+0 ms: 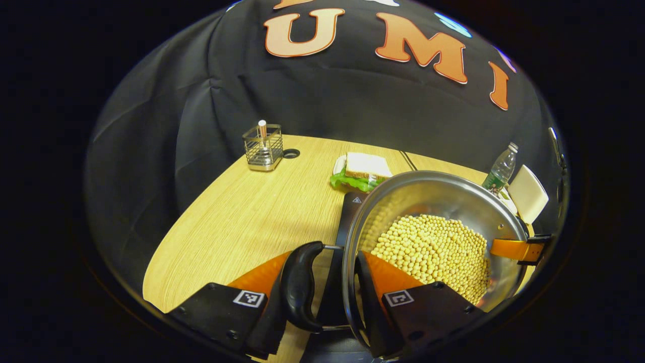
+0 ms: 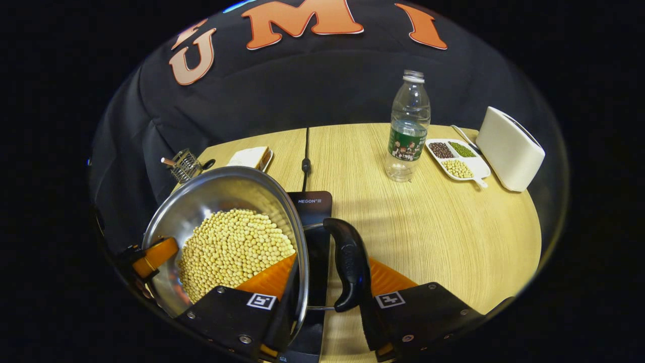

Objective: First push the handle of the pot to place it horizontally, then grasp the pot with both hands and set it on the induction cooktop.

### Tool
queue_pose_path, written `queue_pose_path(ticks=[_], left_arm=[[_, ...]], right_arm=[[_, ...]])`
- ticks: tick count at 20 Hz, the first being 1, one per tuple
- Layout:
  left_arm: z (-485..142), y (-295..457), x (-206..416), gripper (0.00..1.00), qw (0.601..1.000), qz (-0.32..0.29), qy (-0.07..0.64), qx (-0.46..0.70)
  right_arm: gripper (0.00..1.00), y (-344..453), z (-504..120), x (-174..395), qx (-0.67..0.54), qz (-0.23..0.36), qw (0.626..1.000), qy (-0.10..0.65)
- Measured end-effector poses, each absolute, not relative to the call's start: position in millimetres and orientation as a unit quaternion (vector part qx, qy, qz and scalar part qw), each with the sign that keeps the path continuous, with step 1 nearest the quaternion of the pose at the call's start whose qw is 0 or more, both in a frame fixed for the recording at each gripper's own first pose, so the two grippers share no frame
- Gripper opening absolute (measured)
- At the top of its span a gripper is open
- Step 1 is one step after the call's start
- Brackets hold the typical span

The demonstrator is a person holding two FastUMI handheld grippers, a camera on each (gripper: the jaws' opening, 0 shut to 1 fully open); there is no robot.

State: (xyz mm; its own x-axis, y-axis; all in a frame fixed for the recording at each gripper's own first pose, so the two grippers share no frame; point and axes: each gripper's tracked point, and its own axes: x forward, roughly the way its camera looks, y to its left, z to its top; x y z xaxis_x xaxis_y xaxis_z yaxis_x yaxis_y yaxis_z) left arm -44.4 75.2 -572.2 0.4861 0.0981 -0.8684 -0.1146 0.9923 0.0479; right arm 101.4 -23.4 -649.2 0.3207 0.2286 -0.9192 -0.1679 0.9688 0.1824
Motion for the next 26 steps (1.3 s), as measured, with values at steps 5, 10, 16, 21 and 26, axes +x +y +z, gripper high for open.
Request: queue_pose_path(ticks=[5, 10, 16, 21, 26], left_arm=[[-575.9, 72.8, -47.0, 0.72, 0.859, 0.059, 0.509, -0.001], [-574.2, 73.6, -46.5, 0.87, 0.864, 0.068, 0.497, 0.047], [-511.9, 77.7, -13.2, 0.93, 0.903, 0.086, 0.414, 0.075], [-446.3, 56.9, 7.8, 0.97, 0.931, 0.072, 0.351, 0.063], [-359.5, 31.7, 23.7, 0.97, 0.957, 0.057, 0.281, 0.053]], right_arm=[[0.6, -24.6, -651.6, 100.9, 0.021, 0.127, 0.815, 0.566], [0.7, -21.2, -645.2, 95.8, 0.004, 0.146, 0.814, 0.562], [0.83, -36.7, -585.3, 119.4, 0.035, 0.156, 0.848, 0.506], [0.88, -72.3, -496.0, 141.4, 0.026, 0.162, 0.894, 0.416], [0.94, -109.6, -422.3, 154.2, 0.018, 0.142, 0.934, 0.328]])
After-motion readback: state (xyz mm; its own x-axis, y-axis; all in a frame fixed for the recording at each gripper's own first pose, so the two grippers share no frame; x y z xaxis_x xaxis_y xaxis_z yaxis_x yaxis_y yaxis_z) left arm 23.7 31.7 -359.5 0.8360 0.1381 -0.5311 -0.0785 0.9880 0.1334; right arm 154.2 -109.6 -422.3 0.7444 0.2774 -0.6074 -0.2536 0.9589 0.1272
